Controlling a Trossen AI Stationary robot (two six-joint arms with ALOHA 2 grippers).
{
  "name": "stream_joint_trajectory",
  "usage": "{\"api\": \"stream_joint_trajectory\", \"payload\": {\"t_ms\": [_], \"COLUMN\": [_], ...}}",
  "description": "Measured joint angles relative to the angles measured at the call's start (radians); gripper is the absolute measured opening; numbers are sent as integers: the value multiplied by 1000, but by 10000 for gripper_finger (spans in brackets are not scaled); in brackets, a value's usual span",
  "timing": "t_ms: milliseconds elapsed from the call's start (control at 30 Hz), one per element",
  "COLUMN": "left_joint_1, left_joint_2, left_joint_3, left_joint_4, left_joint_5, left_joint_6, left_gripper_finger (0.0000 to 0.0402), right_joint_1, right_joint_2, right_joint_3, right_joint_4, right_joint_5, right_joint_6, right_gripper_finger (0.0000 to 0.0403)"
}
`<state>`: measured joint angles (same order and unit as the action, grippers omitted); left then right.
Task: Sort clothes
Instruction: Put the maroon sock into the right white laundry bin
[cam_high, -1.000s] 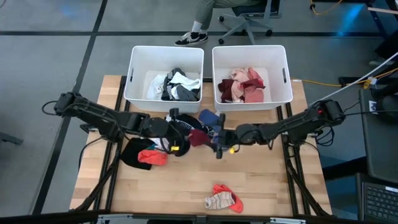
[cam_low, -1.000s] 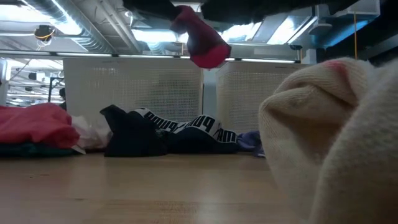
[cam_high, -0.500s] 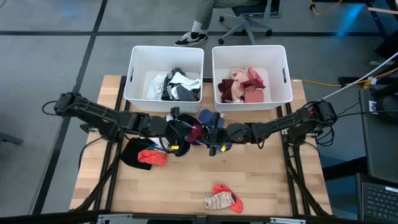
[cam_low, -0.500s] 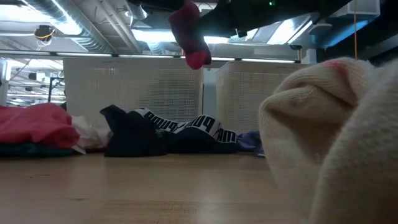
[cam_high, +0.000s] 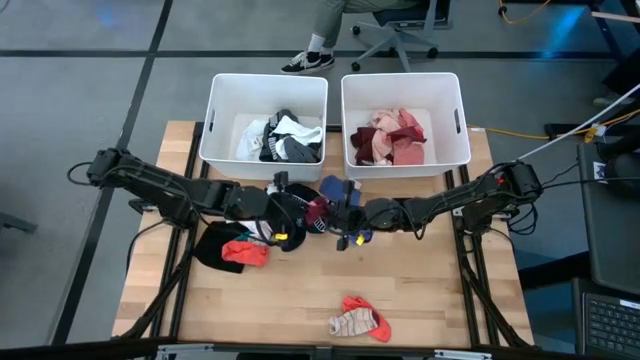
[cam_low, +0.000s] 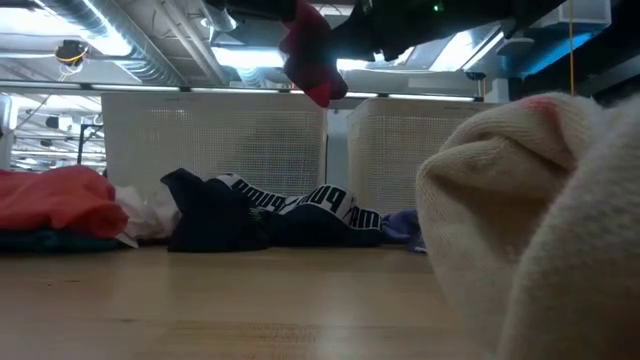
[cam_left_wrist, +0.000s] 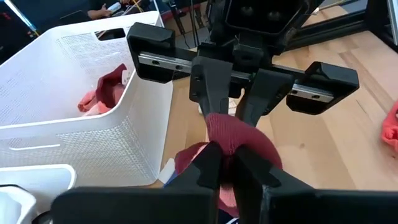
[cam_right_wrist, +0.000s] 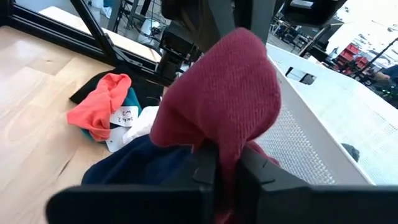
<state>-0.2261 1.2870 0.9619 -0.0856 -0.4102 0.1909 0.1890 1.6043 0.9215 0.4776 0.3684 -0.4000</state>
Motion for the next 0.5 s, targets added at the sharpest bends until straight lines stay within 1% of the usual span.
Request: {"api": "stream_joint_trajectory", "payload": {"t_ms": [67,167,267,400,500], "left_joint_1": [1,0,-1,-3,-3], "left_joint_2": [-3,-19,-45,-113,-165], "left_joint_3": [0,0,0,0,0], "left_joint_4": [0,-4,-46,-182,-313], "left_joint_5": [-2,-20,-56,-67,-68], "left_joint_6": [0,-3,-11,-44,-126], "left_gripper_finger": [42,77,110,138,144], "right_joint_1": [0,0,1,1,1], "right_joint_2": [-2,-11,-35,-102,-174], "right_joint_3": [0,0,-1,-1,-1], "right_joint_4": [-1,-2,-27,-120,-200], "right_joint_5": [8,16,62,164,244], "right_joint_6": [0,-1,-2,-6,-15], "right_gripper_finger": [32,15,7,20,17]}}
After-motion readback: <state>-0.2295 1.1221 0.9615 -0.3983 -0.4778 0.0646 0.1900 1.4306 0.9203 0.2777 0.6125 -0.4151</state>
